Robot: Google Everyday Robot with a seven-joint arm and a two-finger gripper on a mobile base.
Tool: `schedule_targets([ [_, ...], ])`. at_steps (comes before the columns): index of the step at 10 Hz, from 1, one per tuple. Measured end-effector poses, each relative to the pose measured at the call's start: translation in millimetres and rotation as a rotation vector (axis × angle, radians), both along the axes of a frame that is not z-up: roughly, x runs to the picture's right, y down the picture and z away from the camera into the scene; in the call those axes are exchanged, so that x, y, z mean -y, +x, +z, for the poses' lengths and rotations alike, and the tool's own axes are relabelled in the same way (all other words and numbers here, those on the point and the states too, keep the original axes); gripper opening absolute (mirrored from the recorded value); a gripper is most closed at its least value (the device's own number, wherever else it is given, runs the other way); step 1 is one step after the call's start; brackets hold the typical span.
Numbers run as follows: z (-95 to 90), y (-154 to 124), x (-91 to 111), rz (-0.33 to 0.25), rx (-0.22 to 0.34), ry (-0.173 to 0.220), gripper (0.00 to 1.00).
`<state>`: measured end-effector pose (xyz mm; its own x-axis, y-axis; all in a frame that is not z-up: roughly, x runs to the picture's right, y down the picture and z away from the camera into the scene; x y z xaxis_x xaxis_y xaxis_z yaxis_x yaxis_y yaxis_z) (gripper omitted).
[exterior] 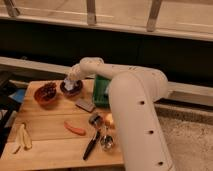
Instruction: Place towel in tray
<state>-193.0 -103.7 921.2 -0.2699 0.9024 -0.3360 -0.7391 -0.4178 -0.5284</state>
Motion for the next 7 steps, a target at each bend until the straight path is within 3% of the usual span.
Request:
schedule_targets([
  [3,-9.4,46.5,16.6,0.015,-0.084,0.019,0.0],
  [7,-18.7,124.2,11.9,-0.02,-0.291,-0.031,0.0],
])
